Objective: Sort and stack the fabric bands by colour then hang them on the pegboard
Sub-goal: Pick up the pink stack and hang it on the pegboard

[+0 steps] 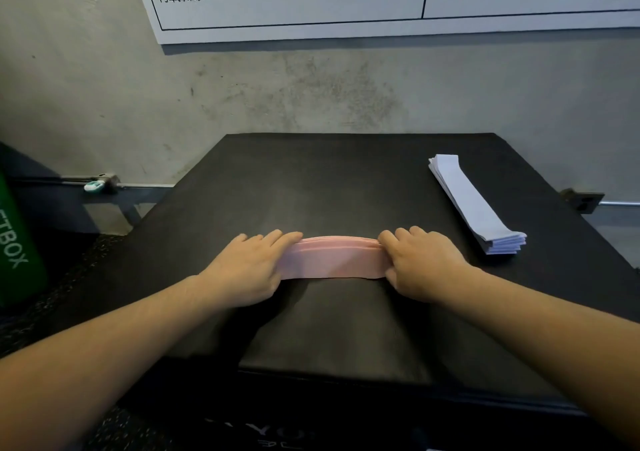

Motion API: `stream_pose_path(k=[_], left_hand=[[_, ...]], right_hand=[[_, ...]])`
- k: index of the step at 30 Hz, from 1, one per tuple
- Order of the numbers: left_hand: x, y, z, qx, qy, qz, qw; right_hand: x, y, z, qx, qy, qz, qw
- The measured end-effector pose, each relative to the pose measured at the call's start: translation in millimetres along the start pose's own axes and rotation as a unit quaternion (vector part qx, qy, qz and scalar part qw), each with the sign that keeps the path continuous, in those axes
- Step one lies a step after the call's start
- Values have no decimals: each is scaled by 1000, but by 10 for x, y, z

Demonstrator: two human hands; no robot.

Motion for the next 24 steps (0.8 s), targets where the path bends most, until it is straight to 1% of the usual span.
stream_pose_path(k=[5, 8, 9, 12, 14, 16, 17, 19, 21, 24], left_hand=[[14, 19, -15, -22, -53, -28, 998], [29, 33, 60, -56, -20, -28, 998], [34, 29, 83, -58, -17, -23, 998], [-3, -35, 144, -29, -13, -2, 999], [-111, -84, 185, -25, -28, -2, 999], [-206, -134, 183, -29, -40, 0, 999], [-224, -150, 155, -23, -26, 8, 999], [-234, -160, 59, -16, 1, 14, 1000], [-255, -136, -17, -30, -10, -14, 999], [-251, -72, -51, -71, -33, -38, 996]], right_hand=[[-118, 71, 17, -16, -66, 56, 996], [-109, 116, 18, -9, -70, 89, 994], [-103, 121, 34, -12, -75, 90, 993], [-98, 104, 101, -22, -104, 55, 993], [-9, 65, 102, -14, -82, 34, 996], [136, 14, 87, -10, -33, 30, 999], [190, -10, 68, -10, -13, 29, 999], [222, -38, 23, -15, -11, 27, 999], [192, -14, 13, -45, -33, 39, 998], [96, 67, 14, -91, -56, 57, 993]])
Point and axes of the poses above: each hand's wrist, its own y-axis away from the middle knuckle, its own z-axis out of the back of the hand, x = y × z, the point moved 9 cm from there along -y, towards the middle knuckle, and after that the axes turned 9 degrees about -y, right-handed, at the moved point
